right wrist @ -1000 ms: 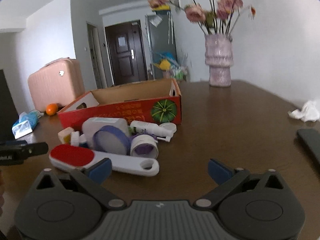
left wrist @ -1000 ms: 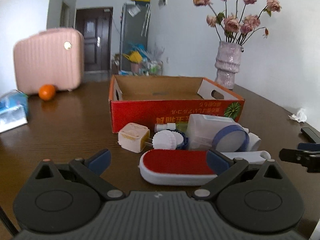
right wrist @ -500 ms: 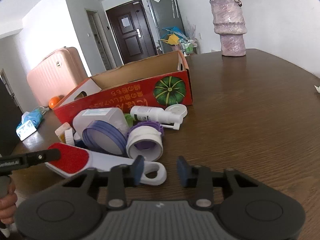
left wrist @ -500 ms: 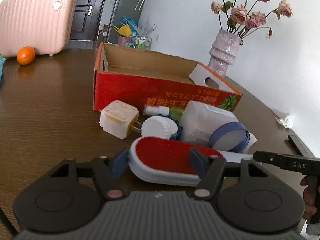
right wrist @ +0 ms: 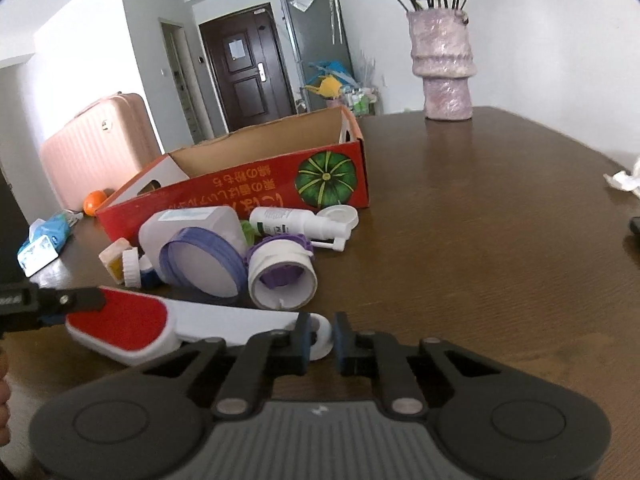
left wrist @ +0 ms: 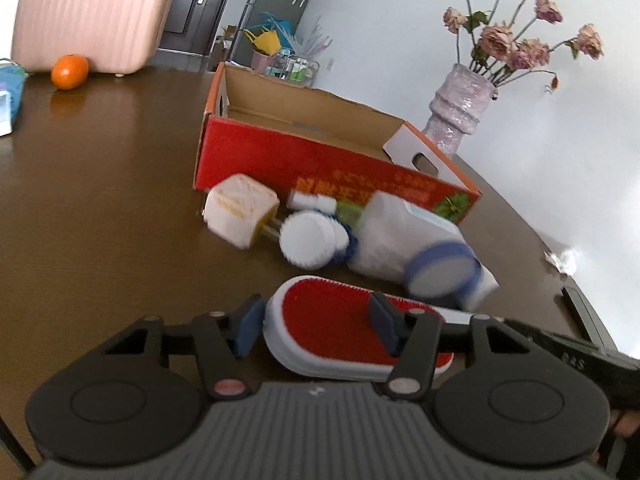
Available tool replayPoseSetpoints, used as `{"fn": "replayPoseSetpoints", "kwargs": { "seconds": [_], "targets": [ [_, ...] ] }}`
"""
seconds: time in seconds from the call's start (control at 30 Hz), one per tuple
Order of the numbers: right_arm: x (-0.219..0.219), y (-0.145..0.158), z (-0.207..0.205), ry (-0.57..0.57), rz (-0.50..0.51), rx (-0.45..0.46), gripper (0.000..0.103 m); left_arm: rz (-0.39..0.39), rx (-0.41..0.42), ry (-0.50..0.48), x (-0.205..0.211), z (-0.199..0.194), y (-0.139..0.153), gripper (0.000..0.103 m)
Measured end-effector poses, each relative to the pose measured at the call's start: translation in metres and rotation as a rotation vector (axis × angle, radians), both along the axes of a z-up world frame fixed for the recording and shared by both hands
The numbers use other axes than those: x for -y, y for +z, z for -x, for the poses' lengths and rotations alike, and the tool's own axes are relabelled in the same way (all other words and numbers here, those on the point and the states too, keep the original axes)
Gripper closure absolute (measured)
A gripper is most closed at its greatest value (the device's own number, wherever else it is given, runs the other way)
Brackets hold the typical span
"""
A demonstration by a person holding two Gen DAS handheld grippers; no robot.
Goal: Organize rigid objects
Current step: 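Grasp the red lint brush head with the left tool while the right tool grasps its white handle, then carry the lint brush into the cardboard box with both tools and open both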
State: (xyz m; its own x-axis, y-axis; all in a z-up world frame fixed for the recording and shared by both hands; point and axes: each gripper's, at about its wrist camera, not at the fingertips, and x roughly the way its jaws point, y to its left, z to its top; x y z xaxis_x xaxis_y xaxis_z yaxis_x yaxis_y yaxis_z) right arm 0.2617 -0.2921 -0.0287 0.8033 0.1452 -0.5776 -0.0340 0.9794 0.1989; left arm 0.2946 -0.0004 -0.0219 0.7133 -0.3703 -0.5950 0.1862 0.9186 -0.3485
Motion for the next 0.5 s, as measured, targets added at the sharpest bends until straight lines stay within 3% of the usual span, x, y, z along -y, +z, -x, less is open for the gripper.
{"fn": "replayPoseSetpoints", "kwargs": {
  "seconds": [0.2, 0.37, 0.5],
  "targets": [
    [-0.003, 0.0, 0.034, 0.036, -0.032, 0.002, 0.088, -0.001, -0.026, 0.022, -0.012, 0.054, -0.002, 0.045],
    [-0.007, 0.0, 0.042, 0.049, -0.037, 0.038, 0.085, -0.061, -0.008, 0.026, -0.013, 0.063, 0.001, 0.043],
    [0.0, -0.007, 0.042, 0.023, -0.064, 0.014, 0.08, -0.078, 0.005, 0.014, -0.009, 0.063, 0.003, 0.039]
  ]
}}
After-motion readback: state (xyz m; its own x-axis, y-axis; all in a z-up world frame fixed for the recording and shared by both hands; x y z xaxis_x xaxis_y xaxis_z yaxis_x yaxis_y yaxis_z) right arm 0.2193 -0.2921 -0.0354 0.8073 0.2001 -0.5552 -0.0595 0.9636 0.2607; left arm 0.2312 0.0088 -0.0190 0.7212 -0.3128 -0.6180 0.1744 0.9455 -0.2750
